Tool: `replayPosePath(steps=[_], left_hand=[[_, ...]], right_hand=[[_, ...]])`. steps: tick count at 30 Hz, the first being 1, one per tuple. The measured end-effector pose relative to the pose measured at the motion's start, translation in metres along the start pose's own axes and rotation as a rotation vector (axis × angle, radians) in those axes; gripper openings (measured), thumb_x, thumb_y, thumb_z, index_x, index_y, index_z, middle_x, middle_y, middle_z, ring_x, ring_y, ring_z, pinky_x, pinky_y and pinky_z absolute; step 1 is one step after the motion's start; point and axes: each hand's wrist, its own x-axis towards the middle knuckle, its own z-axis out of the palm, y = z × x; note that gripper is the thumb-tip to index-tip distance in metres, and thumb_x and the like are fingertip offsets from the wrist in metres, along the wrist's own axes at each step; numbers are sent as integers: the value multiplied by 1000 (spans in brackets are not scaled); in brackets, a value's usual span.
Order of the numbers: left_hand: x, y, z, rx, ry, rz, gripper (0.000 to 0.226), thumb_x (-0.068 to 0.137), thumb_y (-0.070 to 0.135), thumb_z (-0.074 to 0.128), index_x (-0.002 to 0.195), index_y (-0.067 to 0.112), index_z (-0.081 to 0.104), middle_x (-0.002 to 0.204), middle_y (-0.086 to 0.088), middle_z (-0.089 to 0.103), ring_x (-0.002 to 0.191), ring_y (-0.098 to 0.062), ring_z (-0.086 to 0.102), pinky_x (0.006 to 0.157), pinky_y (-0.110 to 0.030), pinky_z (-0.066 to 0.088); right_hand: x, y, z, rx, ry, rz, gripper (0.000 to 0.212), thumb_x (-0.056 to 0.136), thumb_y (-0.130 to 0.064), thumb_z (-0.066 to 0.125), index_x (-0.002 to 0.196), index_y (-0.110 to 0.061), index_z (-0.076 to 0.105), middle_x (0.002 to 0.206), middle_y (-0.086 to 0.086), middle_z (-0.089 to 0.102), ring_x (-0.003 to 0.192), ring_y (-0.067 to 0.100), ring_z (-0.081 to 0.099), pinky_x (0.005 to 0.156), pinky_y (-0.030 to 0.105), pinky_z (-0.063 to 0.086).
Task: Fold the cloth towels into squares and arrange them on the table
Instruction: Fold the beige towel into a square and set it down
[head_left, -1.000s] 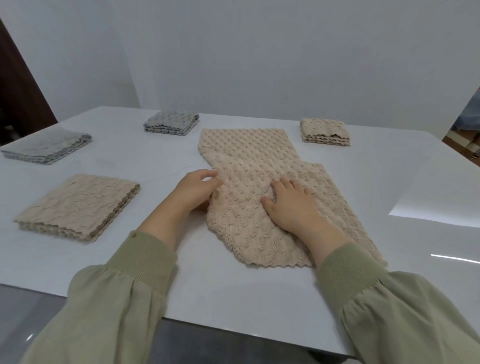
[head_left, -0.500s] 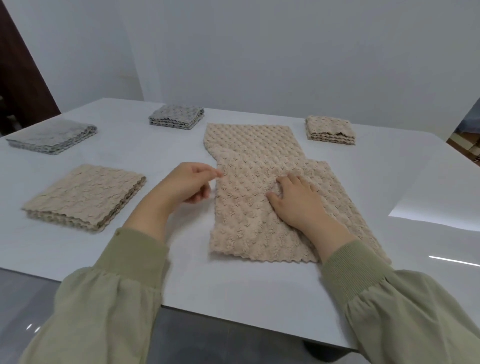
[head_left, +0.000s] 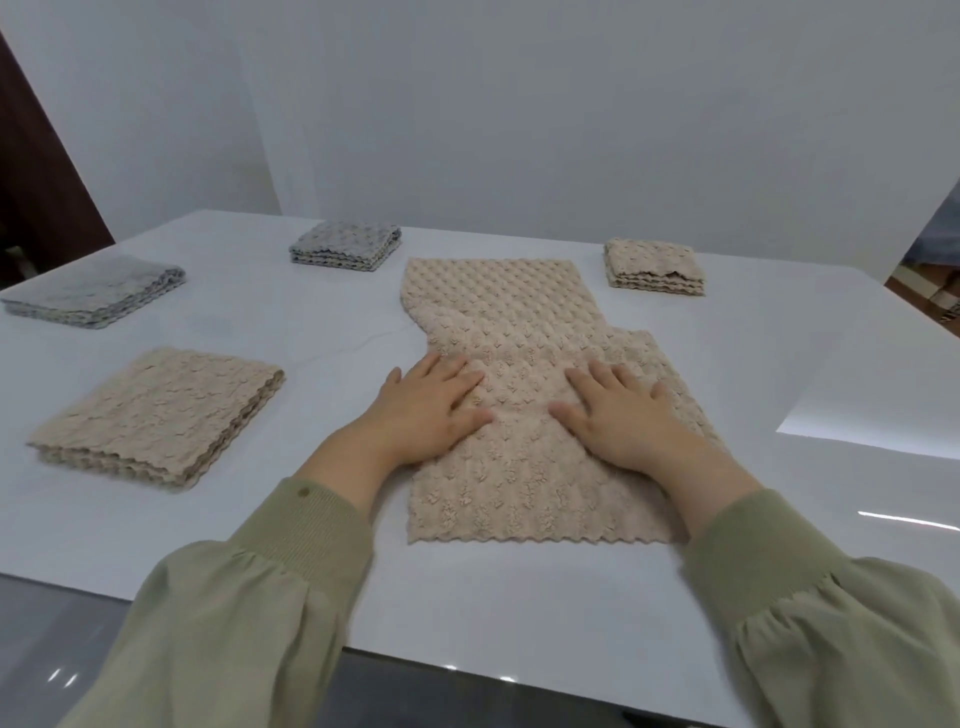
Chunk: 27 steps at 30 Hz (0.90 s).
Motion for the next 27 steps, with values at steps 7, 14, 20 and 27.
replayPosePath(steps=[7, 14, 20, 27], left_hand=[[32, -12, -5, -513, 556, -301, 35, 94, 29, 47, 127, 19, 54, 122, -5, 57, 110, -21, 53, 93, -34, 42], [69, -20, -4, -443, 581, -211, 42, 94, 28, 47, 135, 20, 49, 134, -6, 50, 132, -18, 33, 105, -33, 29], [82, -21, -2, -266, 363, -157, 49, 94, 26, 52, 141, 18, 41, 130, -10, 52, 129, -27, 34, 104, -40, 33], [69, -15, -10, -463, 487, -203, 45, 84, 10, 64, 127, 23, 58, 110, -2, 56, 106, -18, 50, 89, -26, 38]], right_hand=[[30, 23, -35, 225, 256, 182, 39, 94, -30, 41, 124, -9, 54, 119, 10, 56, 103, 30, 55, 86, 39, 48], [80, 65, -22, 230, 239, 237, 46, 98, -19, 34, 143, -10, 32, 142, 17, 40, 129, 36, 34, 103, 43, 32], [87, 74, -6, 166, 297, 101, 51, 91, -9, 39, 142, -15, 37, 137, 15, 47, 125, 35, 39, 107, 45, 29], [85, 74, -11, 170, 381, 177, 28, 87, -13, 47, 113, -10, 59, 107, 14, 59, 108, 37, 47, 85, 40, 39]])
